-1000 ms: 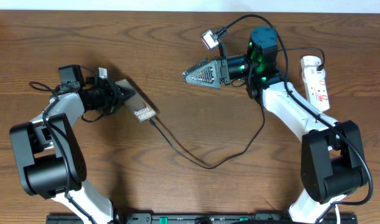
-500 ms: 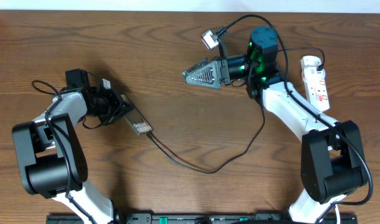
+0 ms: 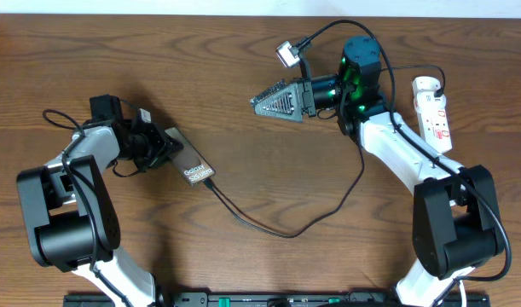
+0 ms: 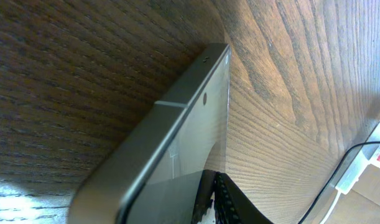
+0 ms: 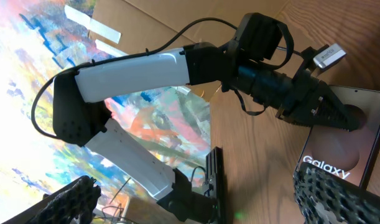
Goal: Plug charger to phone and switch on socket
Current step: 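Lower the phone with the left gripper onto the table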
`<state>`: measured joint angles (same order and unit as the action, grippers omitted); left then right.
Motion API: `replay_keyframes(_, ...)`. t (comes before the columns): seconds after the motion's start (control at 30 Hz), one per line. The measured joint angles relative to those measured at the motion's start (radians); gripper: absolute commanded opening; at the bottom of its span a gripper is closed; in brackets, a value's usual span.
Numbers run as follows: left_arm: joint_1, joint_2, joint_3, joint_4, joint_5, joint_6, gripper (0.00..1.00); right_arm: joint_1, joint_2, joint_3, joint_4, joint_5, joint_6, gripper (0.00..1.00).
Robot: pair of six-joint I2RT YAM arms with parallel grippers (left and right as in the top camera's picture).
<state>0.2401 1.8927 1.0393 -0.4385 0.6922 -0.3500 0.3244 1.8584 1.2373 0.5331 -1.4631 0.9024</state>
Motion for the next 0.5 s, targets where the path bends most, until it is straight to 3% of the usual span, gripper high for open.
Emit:
replay_keyframes(0.13,0.0,0.0,0.0,-0.003,0.0,0.002,0.34,0.0,0.0,0.0,0.0,0.0,0.0,0.99)
replay_keyframes(0.5,0.0,-0.001,0.003,-0.06,0.009,0.008,0.35,0.0,0.0,0.0,0.0,0.0,0.0,0.99)
